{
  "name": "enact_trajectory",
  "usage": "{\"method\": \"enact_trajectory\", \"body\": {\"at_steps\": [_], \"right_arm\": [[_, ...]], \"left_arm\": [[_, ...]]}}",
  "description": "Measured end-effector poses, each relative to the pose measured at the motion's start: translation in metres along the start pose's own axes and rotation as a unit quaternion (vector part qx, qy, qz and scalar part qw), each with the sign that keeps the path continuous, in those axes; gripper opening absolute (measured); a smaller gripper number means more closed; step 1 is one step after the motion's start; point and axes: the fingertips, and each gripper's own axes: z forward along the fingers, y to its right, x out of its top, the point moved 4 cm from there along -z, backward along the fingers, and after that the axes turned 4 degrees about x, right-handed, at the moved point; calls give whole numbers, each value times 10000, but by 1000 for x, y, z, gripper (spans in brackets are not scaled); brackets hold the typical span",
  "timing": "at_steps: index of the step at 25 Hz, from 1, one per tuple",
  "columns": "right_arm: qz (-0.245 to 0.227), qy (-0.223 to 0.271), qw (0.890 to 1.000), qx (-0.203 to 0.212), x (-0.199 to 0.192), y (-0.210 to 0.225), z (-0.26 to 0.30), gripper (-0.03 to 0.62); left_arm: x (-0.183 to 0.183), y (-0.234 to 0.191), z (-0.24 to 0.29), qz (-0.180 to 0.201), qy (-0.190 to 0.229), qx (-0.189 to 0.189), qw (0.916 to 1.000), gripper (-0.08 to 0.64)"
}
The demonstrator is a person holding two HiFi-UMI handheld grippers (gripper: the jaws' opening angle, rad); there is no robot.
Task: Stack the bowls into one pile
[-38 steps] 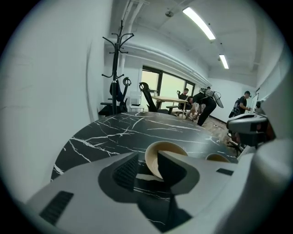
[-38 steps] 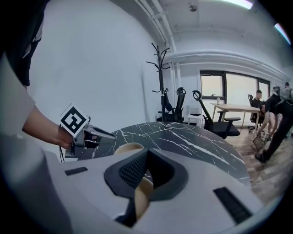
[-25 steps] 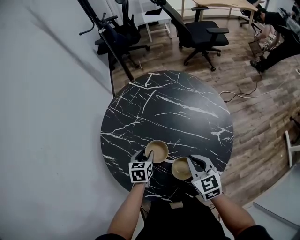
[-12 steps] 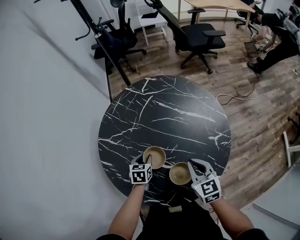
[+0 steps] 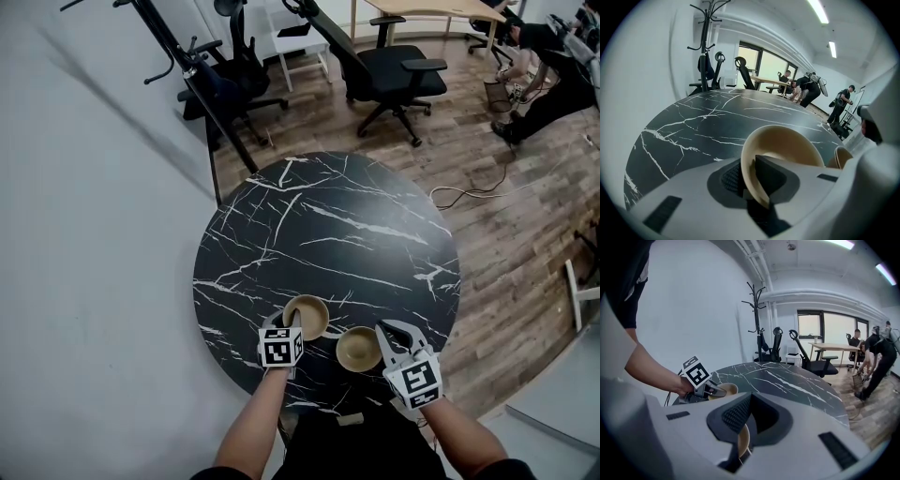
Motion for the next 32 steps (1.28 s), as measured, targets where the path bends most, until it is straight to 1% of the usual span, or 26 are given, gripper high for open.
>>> {"method": "enact_trajectory", "body": {"at_steps": [7, 11, 17, 20, 24, 32], "right_arm": [[-12, 9, 10000, -15, 1, 3, -2, 9], [-69, 18, 10000, -37, 3, 5, -4, 11], [-95, 75, 9999, -68, 2, 9, -9, 9], [-85, 49, 9999, -83, 1, 9, -12, 9], [-46, 102, 9999, -129, -3, 9, -17, 9], [-52, 179, 9998, -122, 5, 7, -26, 9]], "left_arm": [[5, -1, -6, 40, 177, 97, 9998, 53], [9, -1, -10, -8, 275, 126, 9995, 43], [10, 1, -17, -110, 316, 136, 9993, 38], [12, 2, -23, -224, 373, 107, 9990, 38], [21, 7, -35, -344, 557, 65, 9978, 38], [42, 38, -63, -209, 810, -144, 9964, 38]]}}
